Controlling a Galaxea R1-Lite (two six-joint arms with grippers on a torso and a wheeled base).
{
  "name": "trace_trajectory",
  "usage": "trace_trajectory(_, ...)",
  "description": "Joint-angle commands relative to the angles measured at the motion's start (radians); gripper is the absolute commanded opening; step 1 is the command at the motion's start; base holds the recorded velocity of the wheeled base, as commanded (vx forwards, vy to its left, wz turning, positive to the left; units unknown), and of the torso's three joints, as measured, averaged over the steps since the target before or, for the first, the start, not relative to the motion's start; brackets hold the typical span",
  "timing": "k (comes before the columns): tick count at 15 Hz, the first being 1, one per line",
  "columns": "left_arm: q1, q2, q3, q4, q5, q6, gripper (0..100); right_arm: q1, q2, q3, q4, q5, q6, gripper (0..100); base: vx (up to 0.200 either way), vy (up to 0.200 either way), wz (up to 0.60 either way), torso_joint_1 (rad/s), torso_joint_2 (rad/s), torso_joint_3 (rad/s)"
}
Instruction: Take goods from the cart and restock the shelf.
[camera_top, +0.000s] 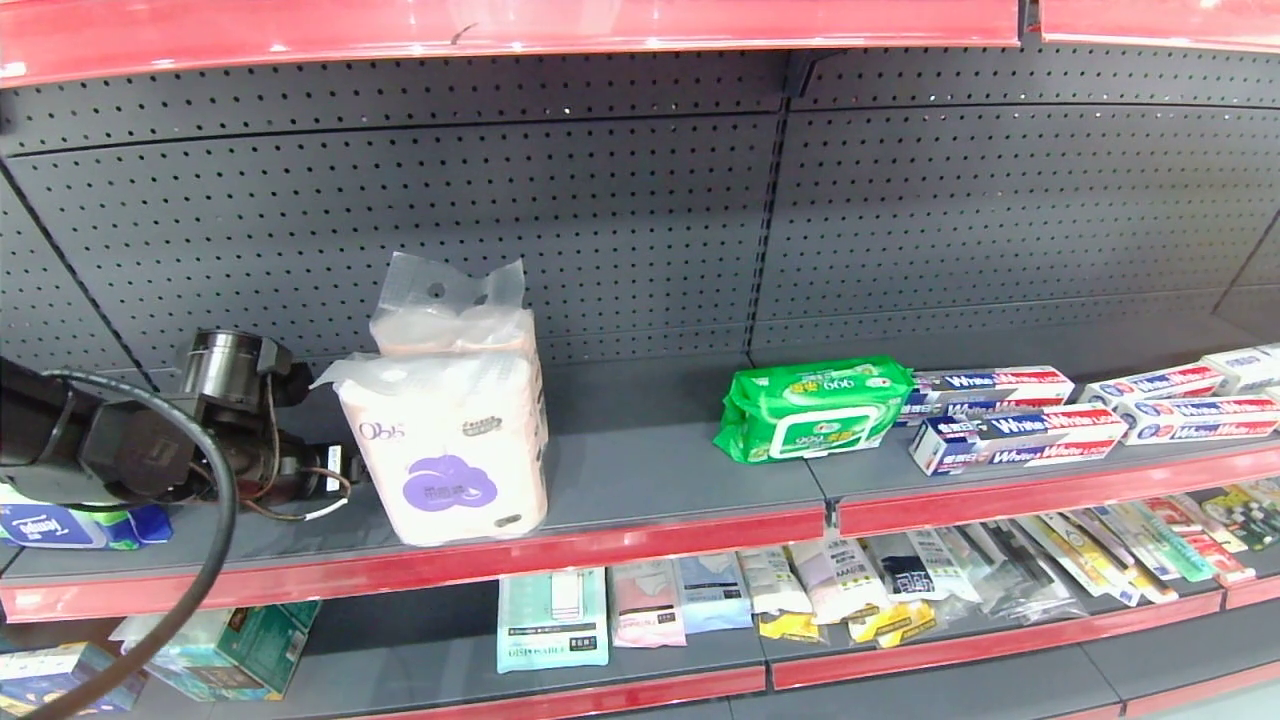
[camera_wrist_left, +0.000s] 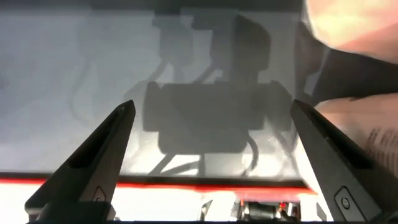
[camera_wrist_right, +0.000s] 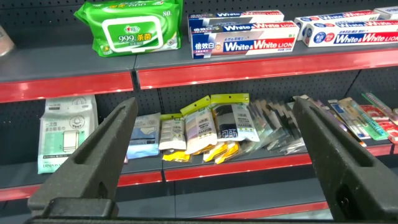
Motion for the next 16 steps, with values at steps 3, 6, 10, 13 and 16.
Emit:
trace_trajectory(3,0.089,-0.238,0.138,0.002,-0.02,0.078,100,0.0,0.001,0.0,0.0,0.0,0.0,100,0.0,0.0,0.0,0.0,0.0,0.0)
trace_trajectory(6,0.103,-0.52,0.302,0.003,-0.041,0.08,100,0.0,0.001,0.0,0.0,0.0,0.0,100,0.0,0.0,0.0,0.0,0.0,0.0)
trace_trajectory(10,0.072,-1.078,0.612,0.003,-0.087,0.086,100,0.0,0.001,0.0,0.0,0.0,0.0,100,0.0,0.0,0.0,0.0,0.0,0.0)
trace_trajectory(13,0.035,-1.423,0.693,0.155,-0.148,0.078,100,0.0,0.001,0.0,-0.002,0.0,0.0,100,0.0,0.0,0.0,0.0,0.0,0.0)
trace_trajectory(16,0.016,-1.591,0.716,0.227,-0.207,0.078,100,0.0,0.001,0.0,0.0,0.0,0.0,100,0.0,0.0,0.0,0.0,0.0,0.0)
